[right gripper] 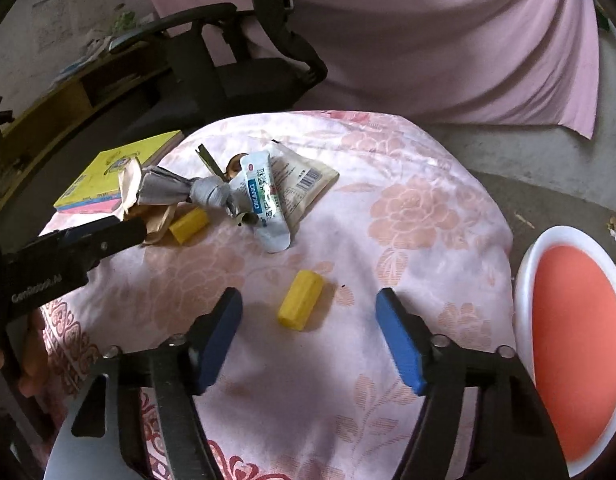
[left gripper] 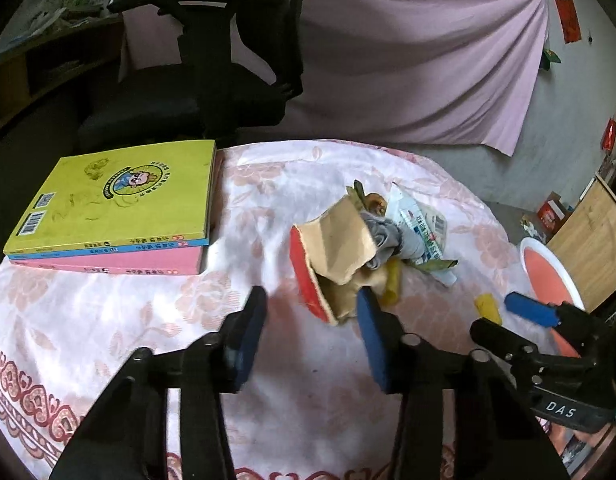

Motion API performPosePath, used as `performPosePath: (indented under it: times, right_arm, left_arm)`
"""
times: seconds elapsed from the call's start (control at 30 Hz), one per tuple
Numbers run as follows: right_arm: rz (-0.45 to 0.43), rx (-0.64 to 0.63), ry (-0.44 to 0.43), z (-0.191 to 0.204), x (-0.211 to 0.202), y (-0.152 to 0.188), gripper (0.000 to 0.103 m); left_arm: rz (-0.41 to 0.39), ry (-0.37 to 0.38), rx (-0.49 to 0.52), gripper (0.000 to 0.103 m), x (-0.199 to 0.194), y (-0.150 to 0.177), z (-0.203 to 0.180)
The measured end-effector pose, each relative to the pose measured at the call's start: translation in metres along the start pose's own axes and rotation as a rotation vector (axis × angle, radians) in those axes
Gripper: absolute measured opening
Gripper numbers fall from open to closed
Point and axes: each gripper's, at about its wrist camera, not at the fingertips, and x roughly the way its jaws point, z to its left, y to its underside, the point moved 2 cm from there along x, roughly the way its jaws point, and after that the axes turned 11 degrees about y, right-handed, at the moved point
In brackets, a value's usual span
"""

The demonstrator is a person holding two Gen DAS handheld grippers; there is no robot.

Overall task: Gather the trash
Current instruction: 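Move both open tools back over the trash on the table, then grasp the brown kraft paper with the left tool while the right tool grasps a yellow cylinder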

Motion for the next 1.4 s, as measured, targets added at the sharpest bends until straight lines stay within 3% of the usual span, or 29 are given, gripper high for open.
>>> performPosePath:
  times: [0.17,0.33,0.43,0.57,0.8,1.03,1.2,1.4]
  right_arm:
    - [0.006,0.012,-0.012,-0.004,0.0,0.0,0.049]
    - [0.003,0.009,-0.035,-0.003,0.001,-0.002,0.046]
    - [0.012,0.007,-0.062,-0.003,0.003,-0.002,0.025]
    - [0.02,0.004,-0.075,-0.001,0.005,-0.002,0.014]
    - [-0.018,0.006,-0.091,-0.001,-0.003,-0.002,0.013]
    - [-0.042,0.019,-0.103,-0.003,-0.006,-0.003,0.013]
    - [-0.077,0.058,-0.136,-0.01,-0.008,-0.009,0.013]
    - [-0.097,0.051,-0.133,-0.004,-0.005,-0.019,0.013]
  left_arm:
    - [-0.006,-0.018,-0.027,0.016,0.0,-0.002,0.003]
    - [0.004,-0.034,-0.038,0.006,0.0,-0.001,0.006]
    - [0.001,-0.047,-0.024,0.001,-0.003,0.0,0.004]
    - [-0.016,-0.049,0.003,0.0,-0.011,0.006,-0.002]
    - [-0.041,-0.07,0.046,0.0,-0.025,0.013,-0.012]
    - [-0.031,-0.058,0.011,0.0,-0.019,0.009,-0.005]
    - [-0.002,-0.04,0.004,0.012,-0.005,0.002,-0.002]
    - [0.008,-0.017,-0.06,0.013,0.005,-0.007,0.014]
